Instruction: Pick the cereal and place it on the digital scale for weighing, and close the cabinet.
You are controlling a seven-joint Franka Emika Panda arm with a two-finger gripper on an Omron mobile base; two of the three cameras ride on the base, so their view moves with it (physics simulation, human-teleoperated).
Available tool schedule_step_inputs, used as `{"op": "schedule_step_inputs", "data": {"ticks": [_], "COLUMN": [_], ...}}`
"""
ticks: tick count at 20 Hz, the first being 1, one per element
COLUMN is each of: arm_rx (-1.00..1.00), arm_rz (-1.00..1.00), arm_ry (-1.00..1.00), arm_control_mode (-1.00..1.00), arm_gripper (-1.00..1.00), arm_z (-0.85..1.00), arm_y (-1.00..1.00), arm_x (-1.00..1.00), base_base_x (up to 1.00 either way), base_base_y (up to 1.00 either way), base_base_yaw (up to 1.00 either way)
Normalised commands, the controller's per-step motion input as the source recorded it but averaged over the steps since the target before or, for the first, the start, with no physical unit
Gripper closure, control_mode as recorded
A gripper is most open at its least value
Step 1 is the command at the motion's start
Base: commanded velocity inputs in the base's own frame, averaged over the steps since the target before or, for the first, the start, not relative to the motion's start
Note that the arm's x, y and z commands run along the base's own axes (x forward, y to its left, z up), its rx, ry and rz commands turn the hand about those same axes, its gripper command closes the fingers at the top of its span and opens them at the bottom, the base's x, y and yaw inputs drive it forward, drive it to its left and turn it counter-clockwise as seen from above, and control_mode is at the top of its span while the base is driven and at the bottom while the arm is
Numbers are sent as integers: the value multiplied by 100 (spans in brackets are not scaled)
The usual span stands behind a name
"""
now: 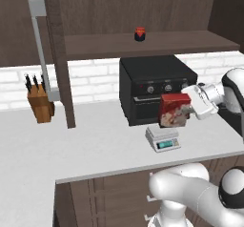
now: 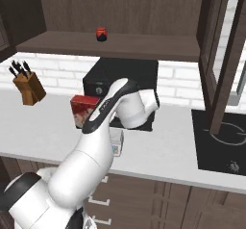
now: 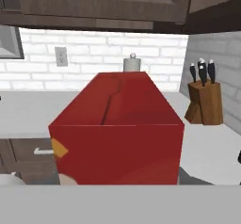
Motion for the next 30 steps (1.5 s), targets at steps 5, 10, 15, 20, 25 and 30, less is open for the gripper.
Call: {"op": "schedule_step_inputs", "data": {"ticks": [5, 10, 15, 20, 25, 30], "arm_rx": [0, 0, 0, 0, 0, 0], "arm_rz": [9, 7, 4, 1, 0, 0], "arm_ry": [0, 0, 0, 0, 0, 0], "arm_control_mode": [-100, -100, -100, -100, -100, -100], "arm_gripper": [100, 100, 100, 100, 100, 100], "arm_z": [-34, -24, -33, -25, -21, -20], "arm_y": [-5, -15, -17, -10, 0, 0], "arm_x": [35, 29, 27, 22, 16, 28], "base_base_x": [0, 0, 0, 0, 0, 0], "base_base_y": [0, 0, 0, 0, 0, 0], "base_base_yaw": [0, 0, 0, 0, 0, 0]}}
